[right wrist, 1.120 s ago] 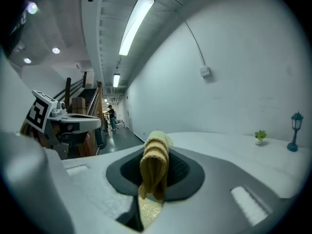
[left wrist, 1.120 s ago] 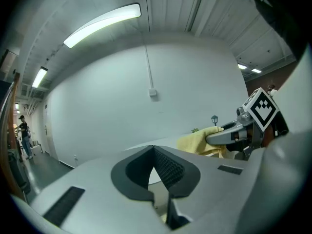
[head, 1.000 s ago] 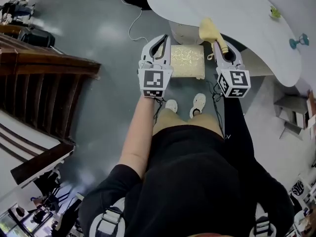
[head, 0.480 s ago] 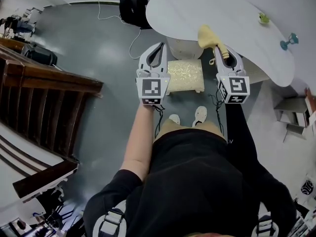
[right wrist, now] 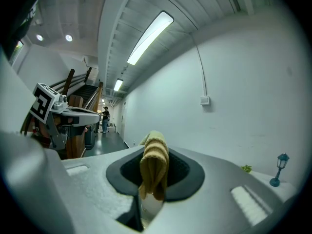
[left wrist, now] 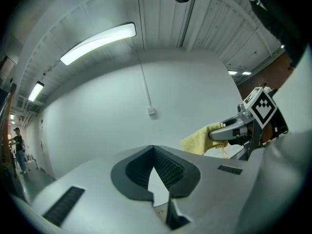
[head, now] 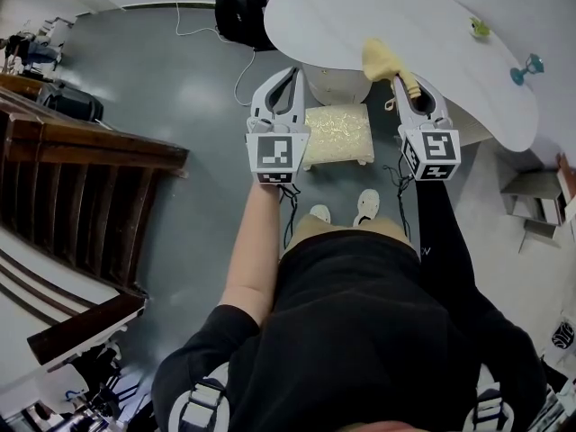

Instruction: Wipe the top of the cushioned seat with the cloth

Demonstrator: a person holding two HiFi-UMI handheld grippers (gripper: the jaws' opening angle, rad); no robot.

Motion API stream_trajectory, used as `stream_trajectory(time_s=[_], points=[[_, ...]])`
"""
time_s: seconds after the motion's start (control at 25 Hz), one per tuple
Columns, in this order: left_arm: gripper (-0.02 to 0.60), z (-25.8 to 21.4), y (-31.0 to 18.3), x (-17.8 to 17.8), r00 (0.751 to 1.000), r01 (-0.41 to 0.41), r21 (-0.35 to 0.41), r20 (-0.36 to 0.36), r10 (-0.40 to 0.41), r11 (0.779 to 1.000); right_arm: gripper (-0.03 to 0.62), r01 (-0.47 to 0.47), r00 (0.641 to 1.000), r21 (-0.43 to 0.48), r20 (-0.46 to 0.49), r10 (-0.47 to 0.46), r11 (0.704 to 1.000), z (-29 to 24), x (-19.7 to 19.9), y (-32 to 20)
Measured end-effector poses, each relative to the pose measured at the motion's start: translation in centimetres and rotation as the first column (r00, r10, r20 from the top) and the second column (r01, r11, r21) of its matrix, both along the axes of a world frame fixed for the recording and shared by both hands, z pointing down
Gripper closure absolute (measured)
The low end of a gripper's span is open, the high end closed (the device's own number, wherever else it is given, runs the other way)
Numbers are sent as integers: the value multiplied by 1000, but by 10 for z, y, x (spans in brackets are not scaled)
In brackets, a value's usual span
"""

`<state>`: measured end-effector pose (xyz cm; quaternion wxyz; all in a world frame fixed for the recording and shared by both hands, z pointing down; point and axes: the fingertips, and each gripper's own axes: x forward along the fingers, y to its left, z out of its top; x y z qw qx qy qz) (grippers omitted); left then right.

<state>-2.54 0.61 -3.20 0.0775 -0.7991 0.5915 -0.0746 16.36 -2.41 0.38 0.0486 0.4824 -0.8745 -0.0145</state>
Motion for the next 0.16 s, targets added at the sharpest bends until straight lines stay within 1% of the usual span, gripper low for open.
stream_trajectory(time_s=[0.16], points=[[575, -3, -3, -8, 1000, 0, 6, -6, 0, 1000, 533, 6, 1000, 1, -7, -6, 1000, -3, -11, -4]])
